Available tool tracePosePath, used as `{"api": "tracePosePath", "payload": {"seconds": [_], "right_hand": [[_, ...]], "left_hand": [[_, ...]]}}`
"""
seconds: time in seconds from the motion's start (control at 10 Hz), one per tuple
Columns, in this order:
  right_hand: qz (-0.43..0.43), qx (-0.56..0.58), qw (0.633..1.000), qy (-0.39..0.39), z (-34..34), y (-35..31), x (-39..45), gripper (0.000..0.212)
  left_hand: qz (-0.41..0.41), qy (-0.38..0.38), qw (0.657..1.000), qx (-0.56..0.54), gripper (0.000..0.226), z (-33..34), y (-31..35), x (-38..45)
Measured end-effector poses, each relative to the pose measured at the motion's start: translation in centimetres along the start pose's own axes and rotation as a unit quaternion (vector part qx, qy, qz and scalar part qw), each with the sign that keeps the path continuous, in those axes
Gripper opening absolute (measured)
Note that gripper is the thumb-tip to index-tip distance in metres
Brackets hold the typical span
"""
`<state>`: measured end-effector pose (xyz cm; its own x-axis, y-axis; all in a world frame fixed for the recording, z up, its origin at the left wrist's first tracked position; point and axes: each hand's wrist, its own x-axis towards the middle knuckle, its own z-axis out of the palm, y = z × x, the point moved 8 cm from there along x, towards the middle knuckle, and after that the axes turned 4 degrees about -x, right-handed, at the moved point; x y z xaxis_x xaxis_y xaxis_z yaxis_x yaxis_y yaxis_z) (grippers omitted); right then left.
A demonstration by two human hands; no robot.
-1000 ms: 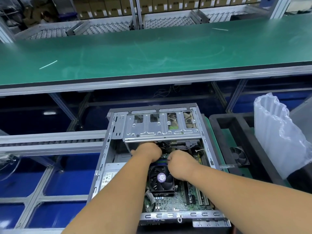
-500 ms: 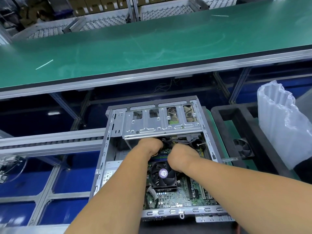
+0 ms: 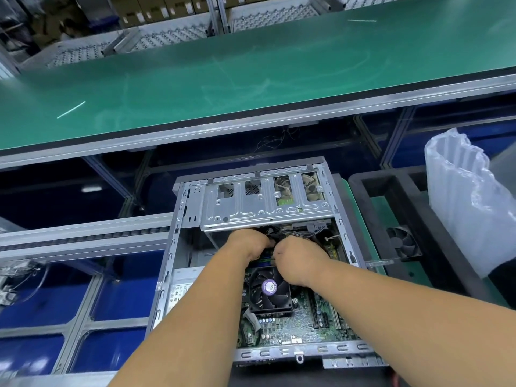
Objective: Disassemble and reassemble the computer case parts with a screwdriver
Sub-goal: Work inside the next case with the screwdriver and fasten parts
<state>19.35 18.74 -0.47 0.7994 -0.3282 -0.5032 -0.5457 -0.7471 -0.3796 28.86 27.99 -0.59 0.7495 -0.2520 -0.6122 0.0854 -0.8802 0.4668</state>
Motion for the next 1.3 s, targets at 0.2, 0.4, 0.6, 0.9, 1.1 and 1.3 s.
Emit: {"api": "tracePosePath", "payload": {"seconds": [0.2, 0.4, 0.6, 0.9, 1.1, 1.3], "right_hand": [[0.014, 0.003, 1.0, 0.008, 0.5, 0.4, 0.8, 0.016], [0.035, 0.0, 0.999, 0.003, 0.4, 0.4, 1.5, 0.037], [0.049, 0.142, 0.989, -0.014, 1.2, 0.3, 2.1, 0.037], [0.051, 0.282, 0.957, -0.038, 1.4, 0.1, 1.7, 0.041], [0.077, 0.333, 0.938, -0.052, 2.3, 0.2, 2.1, 0.039], [0.092, 0.365, 0.926, -0.001, 2.4, 0.5, 1.5, 0.03]], "left_hand": [[0.001, 0.005, 0.999, -0.031, 0.027, -0.5, -0.5, 0.5], [0.02, 0.031, 0.996, 0.083, 0.033, -0.6, -0.3, 0.3], [0.008, 0.028, 0.997, 0.078, 0.05, -0.9, -0.9, 0.2], [-0.028, 0.016, 0.985, -0.167, 0.059, -0.4, -1.3, -0.6], [-0.049, 0.05, 0.969, -0.239, 0.044, -0.4, -1.7, -1.8], [-0.033, 0.078, 0.978, -0.189, 0.058, -0.4, -1.9, -1.5]]}}
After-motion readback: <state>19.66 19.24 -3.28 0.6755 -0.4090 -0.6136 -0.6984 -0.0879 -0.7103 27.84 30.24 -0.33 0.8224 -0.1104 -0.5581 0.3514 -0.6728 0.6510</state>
